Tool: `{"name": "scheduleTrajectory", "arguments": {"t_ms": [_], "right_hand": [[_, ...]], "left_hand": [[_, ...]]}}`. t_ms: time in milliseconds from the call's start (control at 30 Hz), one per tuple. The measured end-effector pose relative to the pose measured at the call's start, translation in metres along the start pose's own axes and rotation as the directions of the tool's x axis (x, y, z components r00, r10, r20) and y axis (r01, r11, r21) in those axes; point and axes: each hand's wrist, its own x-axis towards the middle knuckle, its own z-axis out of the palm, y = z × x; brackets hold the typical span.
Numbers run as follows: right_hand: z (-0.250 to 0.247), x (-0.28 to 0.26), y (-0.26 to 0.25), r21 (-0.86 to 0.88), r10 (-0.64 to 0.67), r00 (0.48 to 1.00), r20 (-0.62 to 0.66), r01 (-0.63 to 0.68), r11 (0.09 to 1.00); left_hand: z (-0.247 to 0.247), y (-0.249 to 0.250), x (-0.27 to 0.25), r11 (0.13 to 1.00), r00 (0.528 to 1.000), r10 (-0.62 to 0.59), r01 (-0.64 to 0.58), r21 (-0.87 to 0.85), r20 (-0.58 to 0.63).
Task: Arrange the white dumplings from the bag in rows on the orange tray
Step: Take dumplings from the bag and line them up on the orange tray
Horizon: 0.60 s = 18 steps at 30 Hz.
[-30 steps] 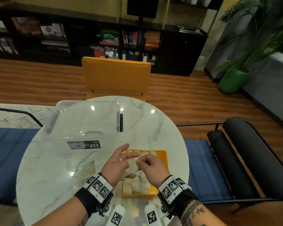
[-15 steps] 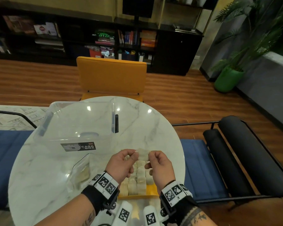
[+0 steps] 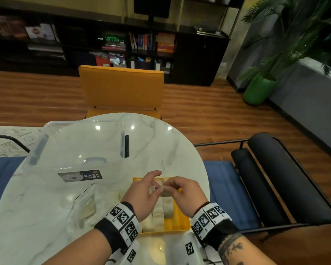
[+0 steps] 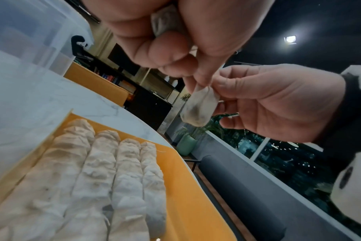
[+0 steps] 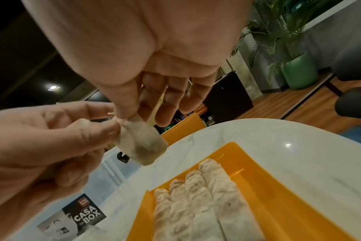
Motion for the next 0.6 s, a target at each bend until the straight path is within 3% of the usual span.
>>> {"name": "scheduleTrajectory", "arguments": {"t_ms": [200, 333, 433, 533, 600], "right_hand": [[-0.005, 0.001, 0.002, 0.03, 0.002, 1.0, 0.007, -0.002, 1.0], [0.001, 0.002, 0.009, -0.201, 0.05, 0.985, 0.162, -0.016, 0.979], [0.002, 0.002, 0.015, -0.317, 0.162, 0.969, 0.186, -0.097, 0.943], [0.005, -0.001, 0.02, -0.463, 0.258, 0.928, 0.27, -0.11, 0.88], [0.014, -0.005, 0.024, -0.572, 0.332, 0.865, 0.376, -0.065, 0.817]], "left_hand": [[0.007, -0.008, 0.003, 0.998, 0.999, -0.054, 0.054, -0.026, 0.005], [0.009, -0.016, 0.001, 0.998, 0.997, -0.07, 0.07, -0.008, 0.027], [0.005, -0.035, -0.002, 0.99, 0.99, -0.137, 0.138, 0.036, -0.014], [-0.005, -0.057, -0.005, 0.957, 0.967, -0.244, 0.252, 0.141, -0.073], [-0.008, -0.07, -0.008, 0.923, 0.952, -0.3, 0.304, 0.236, -0.053]]}}
